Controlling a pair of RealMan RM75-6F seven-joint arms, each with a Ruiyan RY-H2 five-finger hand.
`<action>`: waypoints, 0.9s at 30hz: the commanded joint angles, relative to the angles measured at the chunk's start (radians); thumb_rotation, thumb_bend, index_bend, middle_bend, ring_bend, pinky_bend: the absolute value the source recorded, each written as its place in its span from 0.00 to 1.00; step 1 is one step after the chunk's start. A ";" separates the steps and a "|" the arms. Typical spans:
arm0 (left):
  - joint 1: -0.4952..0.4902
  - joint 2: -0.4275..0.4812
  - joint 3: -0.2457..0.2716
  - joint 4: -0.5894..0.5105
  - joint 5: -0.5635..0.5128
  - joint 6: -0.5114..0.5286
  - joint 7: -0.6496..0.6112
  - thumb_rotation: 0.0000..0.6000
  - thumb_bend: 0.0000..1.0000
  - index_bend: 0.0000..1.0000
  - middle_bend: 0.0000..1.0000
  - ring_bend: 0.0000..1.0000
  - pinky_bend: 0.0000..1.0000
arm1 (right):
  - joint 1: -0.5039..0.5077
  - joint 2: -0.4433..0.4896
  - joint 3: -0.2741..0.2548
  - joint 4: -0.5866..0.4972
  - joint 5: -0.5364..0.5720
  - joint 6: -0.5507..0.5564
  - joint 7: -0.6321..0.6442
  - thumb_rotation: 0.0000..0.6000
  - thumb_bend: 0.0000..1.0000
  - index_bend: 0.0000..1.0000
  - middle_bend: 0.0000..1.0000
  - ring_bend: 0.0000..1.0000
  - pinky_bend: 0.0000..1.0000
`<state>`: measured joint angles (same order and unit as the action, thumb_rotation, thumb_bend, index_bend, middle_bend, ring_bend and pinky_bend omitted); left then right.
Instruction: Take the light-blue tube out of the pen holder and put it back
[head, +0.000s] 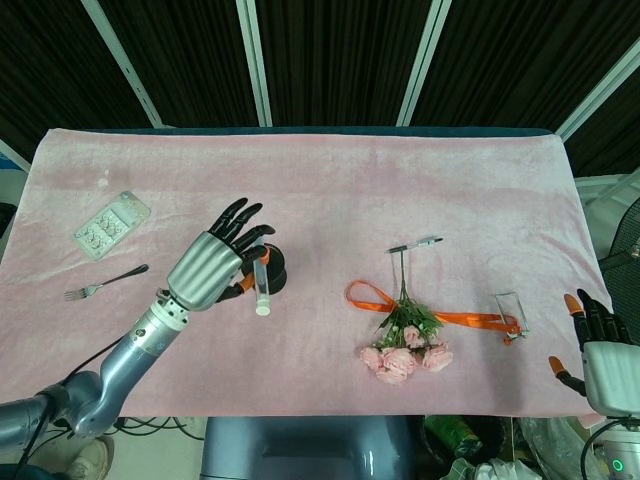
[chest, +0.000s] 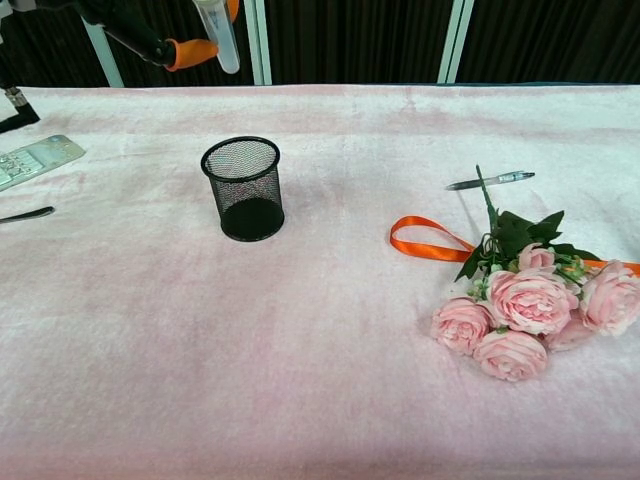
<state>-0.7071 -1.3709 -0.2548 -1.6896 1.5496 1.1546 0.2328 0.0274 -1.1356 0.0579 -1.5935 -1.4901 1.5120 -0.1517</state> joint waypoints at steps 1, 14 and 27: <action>-0.029 -0.017 -0.048 -0.041 -0.162 -0.082 -0.067 1.00 0.41 0.68 0.26 0.00 0.02 | 0.000 0.000 0.000 0.000 0.000 0.000 -0.001 1.00 0.15 0.00 0.04 0.10 0.18; -0.102 -0.018 -0.086 -0.042 -0.428 -0.192 -0.028 1.00 0.41 0.68 0.26 0.00 0.01 | -0.001 0.001 0.003 0.001 0.003 0.004 0.000 1.00 0.15 0.00 0.04 0.10 0.18; -0.132 0.002 -0.062 -0.092 -0.606 -0.216 0.034 1.00 0.41 0.68 0.26 0.00 0.00 | 0.000 0.004 0.004 0.002 0.006 0.001 0.006 1.00 0.15 0.00 0.04 0.10 0.18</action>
<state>-0.8313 -1.3740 -0.3223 -1.7697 0.9841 0.9501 0.2559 0.0276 -1.1313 0.0616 -1.5918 -1.4849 1.5130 -0.1452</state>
